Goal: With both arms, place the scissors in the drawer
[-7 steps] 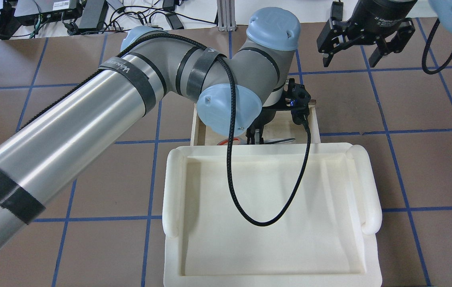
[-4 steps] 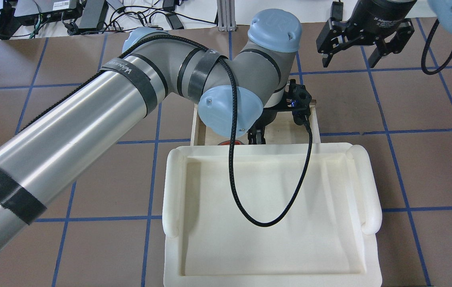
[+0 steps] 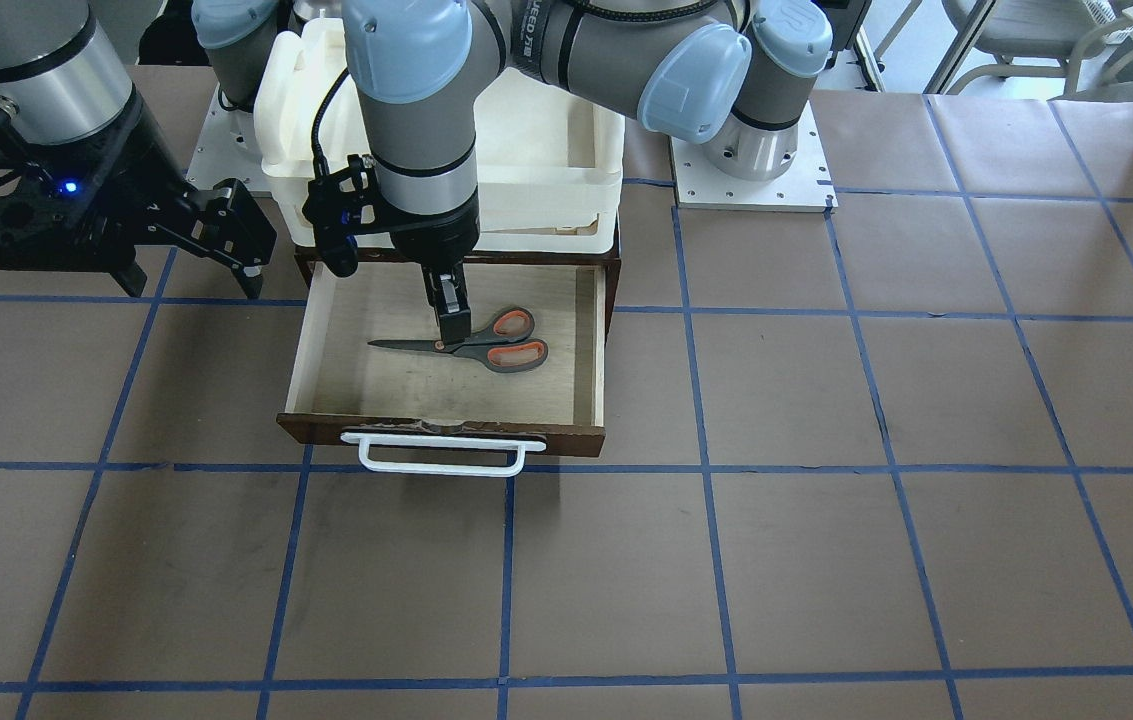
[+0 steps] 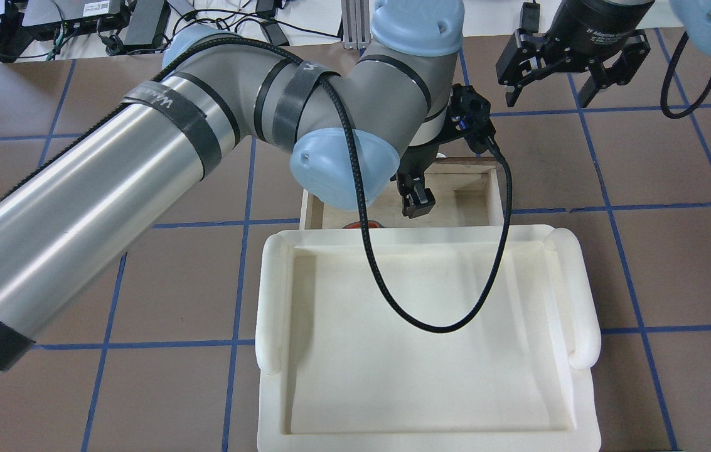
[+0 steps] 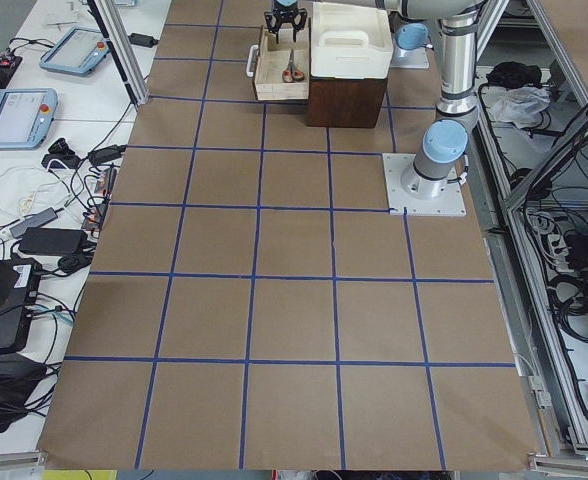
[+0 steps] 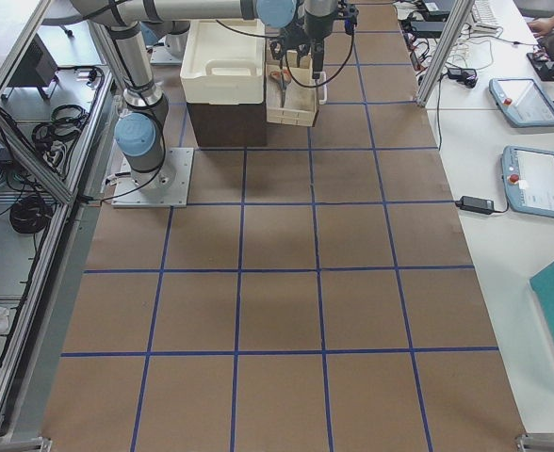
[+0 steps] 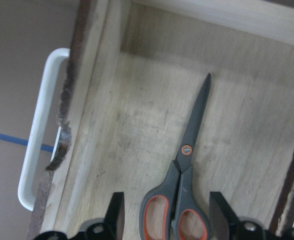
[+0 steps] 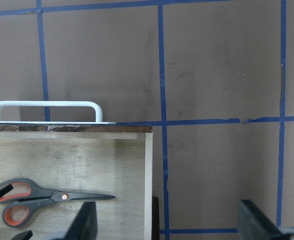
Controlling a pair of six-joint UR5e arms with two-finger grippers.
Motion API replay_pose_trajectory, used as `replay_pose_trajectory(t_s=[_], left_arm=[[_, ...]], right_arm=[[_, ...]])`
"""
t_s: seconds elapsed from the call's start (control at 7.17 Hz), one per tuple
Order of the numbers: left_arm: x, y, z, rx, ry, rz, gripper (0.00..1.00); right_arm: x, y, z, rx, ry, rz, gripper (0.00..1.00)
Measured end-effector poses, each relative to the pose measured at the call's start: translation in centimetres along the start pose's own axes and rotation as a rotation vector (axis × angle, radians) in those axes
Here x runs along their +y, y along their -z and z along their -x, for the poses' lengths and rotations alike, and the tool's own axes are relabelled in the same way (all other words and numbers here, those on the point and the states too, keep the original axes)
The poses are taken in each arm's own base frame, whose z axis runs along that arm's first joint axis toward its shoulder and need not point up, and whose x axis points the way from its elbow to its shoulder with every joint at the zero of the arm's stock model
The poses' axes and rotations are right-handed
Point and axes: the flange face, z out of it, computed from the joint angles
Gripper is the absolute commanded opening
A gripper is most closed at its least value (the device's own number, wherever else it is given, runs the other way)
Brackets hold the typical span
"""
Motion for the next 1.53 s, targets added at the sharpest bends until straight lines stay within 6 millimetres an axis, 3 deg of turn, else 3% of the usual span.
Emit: replay_pose_trajectory(t_s=[0.28, 0.42, 0.7, 1.12, 1.53], left_arm=[[1.8, 4.2, 2.5, -0.074, 0.358, -0.099, 0.84], [3.0, 6.0, 3.3, -0.094, 0.536, -0.127, 0.96], [5.6, 8.0, 4.5, -0.096, 0.790, -0.129, 1.00], [8.6, 9.3, 4.7, -0.080, 0.959, -0.048, 1.00], [15.8, 13.3, 6.1, -0.060, 1.031, 0.005, 1.00]], right_arm=[[0.2, 0.0, 0.0, 0.043, -0.006, -0.001, 1.00], [0.4, 0.0, 0.2, 0.057, -0.014, -0.001, 1.00], [1.1, 0.2, 1.0, 0.095, -0.023, 0.005, 1.00], [1.9, -0.1, 2.8, 0.107, -0.034, 0.011, 1.00], [2.4, 0.2, 3.0, 0.094, -0.030, 0.019, 1.00]])
